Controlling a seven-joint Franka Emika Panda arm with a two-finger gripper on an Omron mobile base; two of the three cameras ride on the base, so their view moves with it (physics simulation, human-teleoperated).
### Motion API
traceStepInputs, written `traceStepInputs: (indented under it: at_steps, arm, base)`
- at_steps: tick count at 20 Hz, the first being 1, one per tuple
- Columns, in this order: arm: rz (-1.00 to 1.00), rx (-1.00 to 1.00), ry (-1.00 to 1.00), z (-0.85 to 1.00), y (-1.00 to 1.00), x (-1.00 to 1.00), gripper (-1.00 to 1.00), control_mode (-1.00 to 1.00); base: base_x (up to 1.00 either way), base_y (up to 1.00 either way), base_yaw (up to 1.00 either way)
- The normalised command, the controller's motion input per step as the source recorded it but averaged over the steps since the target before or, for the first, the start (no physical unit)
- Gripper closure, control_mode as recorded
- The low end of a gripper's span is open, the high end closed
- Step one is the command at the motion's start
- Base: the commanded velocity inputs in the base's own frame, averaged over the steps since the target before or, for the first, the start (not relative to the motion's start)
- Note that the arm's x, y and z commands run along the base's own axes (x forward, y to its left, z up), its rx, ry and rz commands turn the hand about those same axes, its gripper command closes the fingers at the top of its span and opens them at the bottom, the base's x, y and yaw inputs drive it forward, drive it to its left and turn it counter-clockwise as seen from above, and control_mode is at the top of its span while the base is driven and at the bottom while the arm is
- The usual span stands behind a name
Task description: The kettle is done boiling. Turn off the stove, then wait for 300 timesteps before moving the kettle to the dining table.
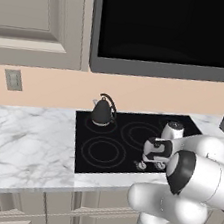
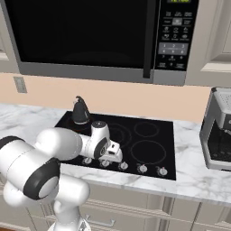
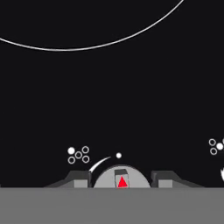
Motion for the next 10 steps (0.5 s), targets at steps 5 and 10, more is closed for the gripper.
traceStepInputs:
  at_steps: [5,10]
  arm:
    - [-0.24,0.0,0.0,-0.07,0.01,-0.25,1.0,-1.0]
    - [-0.17,0.0,0.0,0.0,0.02,-0.07,-1.0,-1.0]
  base:
    - [0.0,0.0,0.0]
    - [0.0,0.0,0.0]
